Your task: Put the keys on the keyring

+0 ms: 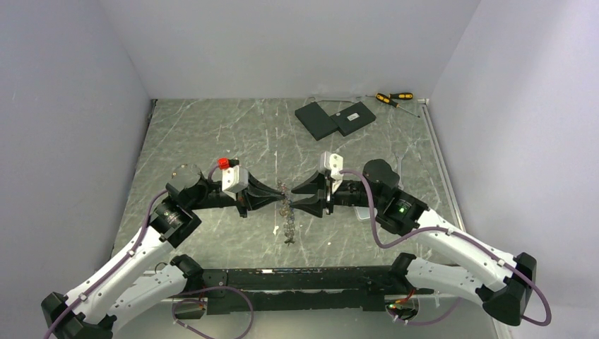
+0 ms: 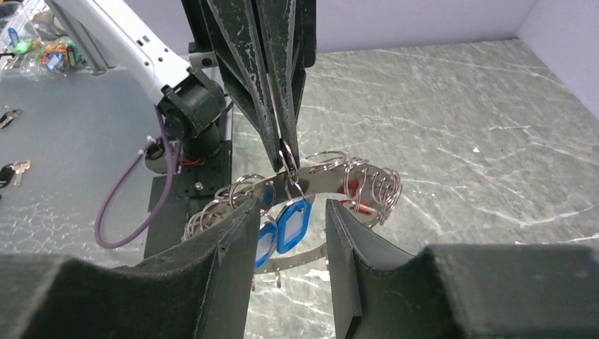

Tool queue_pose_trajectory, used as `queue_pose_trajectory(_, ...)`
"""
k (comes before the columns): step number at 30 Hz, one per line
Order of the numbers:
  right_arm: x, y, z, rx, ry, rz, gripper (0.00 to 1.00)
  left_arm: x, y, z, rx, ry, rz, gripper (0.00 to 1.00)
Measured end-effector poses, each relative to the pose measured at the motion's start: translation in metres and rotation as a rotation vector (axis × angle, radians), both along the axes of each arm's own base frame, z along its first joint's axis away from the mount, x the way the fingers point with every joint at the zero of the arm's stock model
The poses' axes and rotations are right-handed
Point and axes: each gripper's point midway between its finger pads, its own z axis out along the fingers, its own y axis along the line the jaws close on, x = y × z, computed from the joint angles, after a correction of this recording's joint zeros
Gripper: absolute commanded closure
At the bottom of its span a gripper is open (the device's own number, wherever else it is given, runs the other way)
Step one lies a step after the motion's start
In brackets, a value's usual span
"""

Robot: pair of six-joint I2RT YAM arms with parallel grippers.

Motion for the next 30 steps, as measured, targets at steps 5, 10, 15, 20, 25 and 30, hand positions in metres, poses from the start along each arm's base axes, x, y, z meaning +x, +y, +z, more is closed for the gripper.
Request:
queue_pose_trajectory(5,0.001,0.002,0.008,0.015,-0.013,0.001,0.58,0.0,0.0,0.0,-0.001,0.0,0.0,1.0)
queue_pose_trajectory(10,0.002,0.004,0.013,0.023,-0.02,0.005,0.62,0.0,0.0,0.0,-0.001,0.007,0.001,1.0)
queue_pose_trajectory(15,0.001,0.007,0.011,0.017,-0.013,0.024,0.66,0.0,0.0,0.0,-0.001,0.007,0.002,1.0)
queue_pose_trajectory(20,0.002,0.008,0.008,0.009,-0.006,0.03,0.71,0.001,0.0,0.0,-0.001,0.007,0.004,1.0)
queue_pose_trajectory(25,0.0,0.009,0.009,0.012,-0.008,0.041,0.72,0.001,0.0,0.0,-0.001,0.007,0.004,1.0)
queue_pose_trajectory(30,-0.001,0.009,0.009,0.014,-0.009,0.047,0.73,0.001,0.0,0.0,-0.001,0.007,0.004,1.0)
